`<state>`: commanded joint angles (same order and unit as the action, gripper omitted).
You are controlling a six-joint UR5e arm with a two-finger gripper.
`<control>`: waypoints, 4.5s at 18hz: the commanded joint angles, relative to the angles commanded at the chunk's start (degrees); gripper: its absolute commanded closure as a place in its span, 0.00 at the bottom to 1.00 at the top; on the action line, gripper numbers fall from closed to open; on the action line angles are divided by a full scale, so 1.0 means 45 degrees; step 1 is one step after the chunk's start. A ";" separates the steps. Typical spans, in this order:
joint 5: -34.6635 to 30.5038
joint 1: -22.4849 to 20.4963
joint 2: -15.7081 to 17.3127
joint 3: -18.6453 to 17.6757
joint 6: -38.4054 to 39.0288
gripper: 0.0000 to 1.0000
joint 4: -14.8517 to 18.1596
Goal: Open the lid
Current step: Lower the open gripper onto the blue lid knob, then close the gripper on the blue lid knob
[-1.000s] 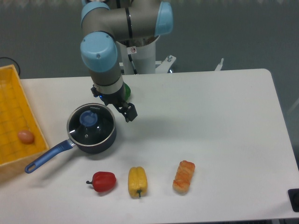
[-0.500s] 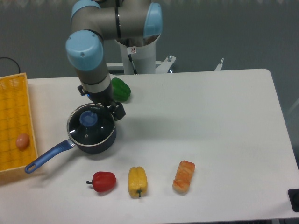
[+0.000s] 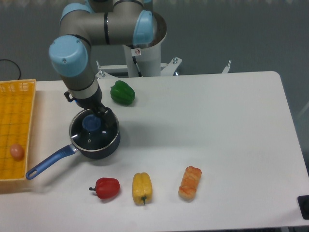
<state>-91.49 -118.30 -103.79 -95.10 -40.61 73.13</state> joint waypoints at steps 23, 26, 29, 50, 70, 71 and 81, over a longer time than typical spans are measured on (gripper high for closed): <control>-0.0253 0.0821 -0.0353 -0.0839 -0.0312 0.00 -0.0782; -0.0312 0.0821 -0.0372 -0.0879 -0.0409 0.00 -0.0782; -0.0332 0.0821 -0.0392 -0.1015 -0.0586 0.00 -0.0782; -0.0352 0.0821 -0.0704 -0.1133 -0.0625 0.00 -0.1212; -0.0527 0.0801 -0.0743 -0.1289 -0.0879 0.21 -0.1232; -0.0527 0.0801 -0.0743 -0.1308 -0.0879 0.22 -0.1232; -0.0527 0.0801 -0.0782 -0.1250 -0.0840 0.33 -0.1232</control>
<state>-93.87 -114.70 -107.31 -100.72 -44.39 67.59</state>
